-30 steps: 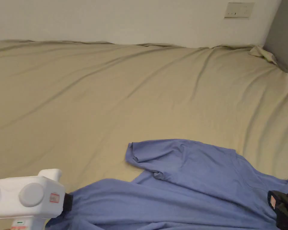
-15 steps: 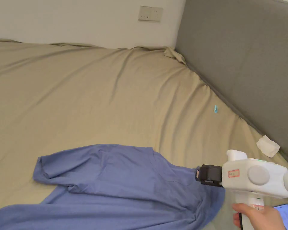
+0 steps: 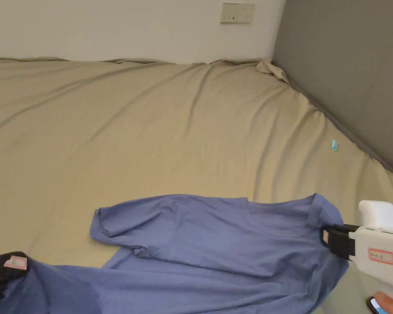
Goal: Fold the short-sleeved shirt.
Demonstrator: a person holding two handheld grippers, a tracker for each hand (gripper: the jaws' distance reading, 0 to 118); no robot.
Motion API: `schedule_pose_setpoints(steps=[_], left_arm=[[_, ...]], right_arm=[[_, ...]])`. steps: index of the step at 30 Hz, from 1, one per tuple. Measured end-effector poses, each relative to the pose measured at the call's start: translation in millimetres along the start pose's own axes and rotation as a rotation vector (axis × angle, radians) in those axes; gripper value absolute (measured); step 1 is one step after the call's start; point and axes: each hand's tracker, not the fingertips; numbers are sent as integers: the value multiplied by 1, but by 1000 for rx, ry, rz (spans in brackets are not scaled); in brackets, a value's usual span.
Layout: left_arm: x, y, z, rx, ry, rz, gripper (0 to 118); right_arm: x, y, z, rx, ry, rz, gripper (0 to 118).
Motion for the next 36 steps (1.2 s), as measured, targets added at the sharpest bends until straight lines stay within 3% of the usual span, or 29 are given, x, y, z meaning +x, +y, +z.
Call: schedule_pose_setpoints(steps=[8,13,16,20,24,27,31,36], left_arm=[[138,85,143,324,-281,-264,3],[211,162,210,480,-92,-449,3],[238,221,220,524,-1,-453,3],[252,305,215,594,65,-351,3],[249,363,194,671,55,-233,3],[235,397,175,767,133,-183,3],[214,411,130,773,267,-251,3],[150,405,40,608,363,-271,3]], right_arm=[[-58,98,151,438,161,57,13],[-79,187,197,598,194,90,13],[-89,250,204,635,187,97,13],[-103,346,188,633,199,69,13],[-123,425,163,649,121,44,13],[-130,462,143,689,56,-6,13],[-136,477,98,695,31,-33,13],[-136,442,0,588,-5,-24,13]])
